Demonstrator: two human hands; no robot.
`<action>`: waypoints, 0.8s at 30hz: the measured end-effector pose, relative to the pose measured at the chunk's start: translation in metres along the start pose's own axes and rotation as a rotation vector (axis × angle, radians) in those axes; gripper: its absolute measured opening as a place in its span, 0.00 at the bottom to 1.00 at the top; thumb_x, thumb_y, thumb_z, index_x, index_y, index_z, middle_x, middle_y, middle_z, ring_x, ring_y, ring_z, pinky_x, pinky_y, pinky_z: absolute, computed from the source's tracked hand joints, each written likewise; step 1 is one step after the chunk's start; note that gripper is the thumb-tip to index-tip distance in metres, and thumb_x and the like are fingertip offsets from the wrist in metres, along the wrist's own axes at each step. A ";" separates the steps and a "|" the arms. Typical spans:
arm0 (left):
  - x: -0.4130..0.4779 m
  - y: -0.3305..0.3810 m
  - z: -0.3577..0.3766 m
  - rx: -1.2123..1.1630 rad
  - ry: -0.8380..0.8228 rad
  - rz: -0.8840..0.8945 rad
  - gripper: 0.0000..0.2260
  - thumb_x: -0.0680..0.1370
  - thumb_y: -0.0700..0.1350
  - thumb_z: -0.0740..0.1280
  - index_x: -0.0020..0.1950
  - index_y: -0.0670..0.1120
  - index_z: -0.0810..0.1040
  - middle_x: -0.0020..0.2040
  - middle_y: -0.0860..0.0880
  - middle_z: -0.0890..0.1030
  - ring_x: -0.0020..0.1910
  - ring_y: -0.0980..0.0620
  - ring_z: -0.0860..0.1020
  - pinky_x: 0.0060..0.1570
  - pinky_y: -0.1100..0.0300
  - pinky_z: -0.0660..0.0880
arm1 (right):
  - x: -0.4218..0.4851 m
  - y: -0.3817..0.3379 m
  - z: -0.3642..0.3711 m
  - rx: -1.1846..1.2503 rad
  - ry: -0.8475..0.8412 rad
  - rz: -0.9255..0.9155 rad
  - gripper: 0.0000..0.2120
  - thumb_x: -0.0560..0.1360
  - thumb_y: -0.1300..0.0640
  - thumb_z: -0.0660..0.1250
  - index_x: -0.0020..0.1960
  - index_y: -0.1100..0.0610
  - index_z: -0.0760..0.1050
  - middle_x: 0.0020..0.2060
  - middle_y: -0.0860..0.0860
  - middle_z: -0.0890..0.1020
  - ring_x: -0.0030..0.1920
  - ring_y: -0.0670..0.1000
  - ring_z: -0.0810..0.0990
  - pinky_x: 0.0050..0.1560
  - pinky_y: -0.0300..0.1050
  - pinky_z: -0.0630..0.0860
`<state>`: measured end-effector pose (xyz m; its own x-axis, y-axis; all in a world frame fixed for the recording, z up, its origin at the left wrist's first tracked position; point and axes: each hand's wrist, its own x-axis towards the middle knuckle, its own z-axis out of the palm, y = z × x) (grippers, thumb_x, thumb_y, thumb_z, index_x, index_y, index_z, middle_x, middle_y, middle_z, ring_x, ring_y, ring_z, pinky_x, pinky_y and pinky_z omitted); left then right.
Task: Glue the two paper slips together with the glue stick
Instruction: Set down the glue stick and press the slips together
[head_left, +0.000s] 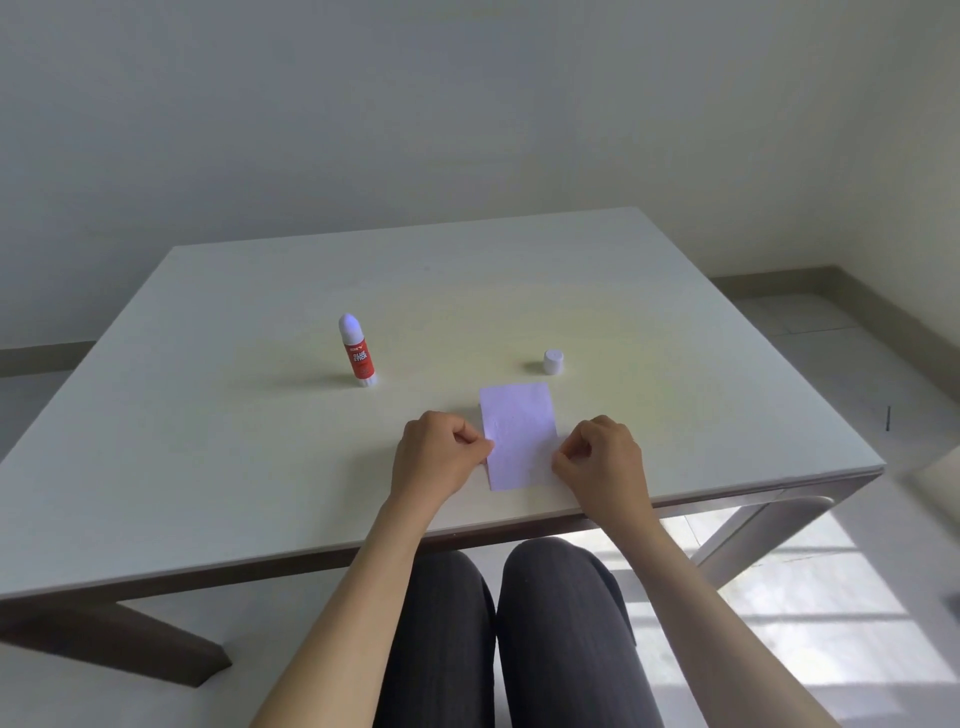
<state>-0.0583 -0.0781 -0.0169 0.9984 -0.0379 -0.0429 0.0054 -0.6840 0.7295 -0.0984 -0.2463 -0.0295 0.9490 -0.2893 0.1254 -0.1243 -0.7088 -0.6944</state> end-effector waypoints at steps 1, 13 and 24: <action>0.000 0.001 0.002 0.039 0.014 0.015 0.06 0.70 0.44 0.70 0.33 0.43 0.82 0.34 0.50 0.84 0.38 0.48 0.81 0.41 0.58 0.76 | 0.000 0.000 0.002 -0.025 0.020 -0.009 0.04 0.68 0.67 0.66 0.35 0.66 0.75 0.36 0.57 0.77 0.42 0.60 0.74 0.44 0.54 0.73; 0.012 -0.015 0.002 0.501 -0.063 0.310 0.23 0.78 0.50 0.62 0.73 0.53 0.64 0.75 0.56 0.65 0.72 0.49 0.64 0.65 0.54 0.64 | -0.007 0.009 0.019 -0.470 -0.152 -0.305 0.26 0.77 0.62 0.52 0.73 0.45 0.61 0.75 0.40 0.61 0.78 0.55 0.47 0.73 0.59 0.46; 0.018 -0.054 -0.045 0.551 -0.247 0.326 0.28 0.79 0.55 0.59 0.77 0.52 0.55 0.78 0.58 0.53 0.78 0.52 0.46 0.75 0.50 0.46 | -0.014 -0.025 0.055 -0.478 -0.173 -0.366 0.25 0.78 0.60 0.51 0.75 0.51 0.58 0.76 0.45 0.61 0.77 0.60 0.47 0.71 0.65 0.32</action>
<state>-0.0380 -0.0092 -0.0263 0.9014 -0.4251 -0.0826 -0.3881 -0.8777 0.2811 -0.0921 -0.1889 -0.0525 0.9828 0.1062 0.1508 0.1393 -0.9634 -0.2292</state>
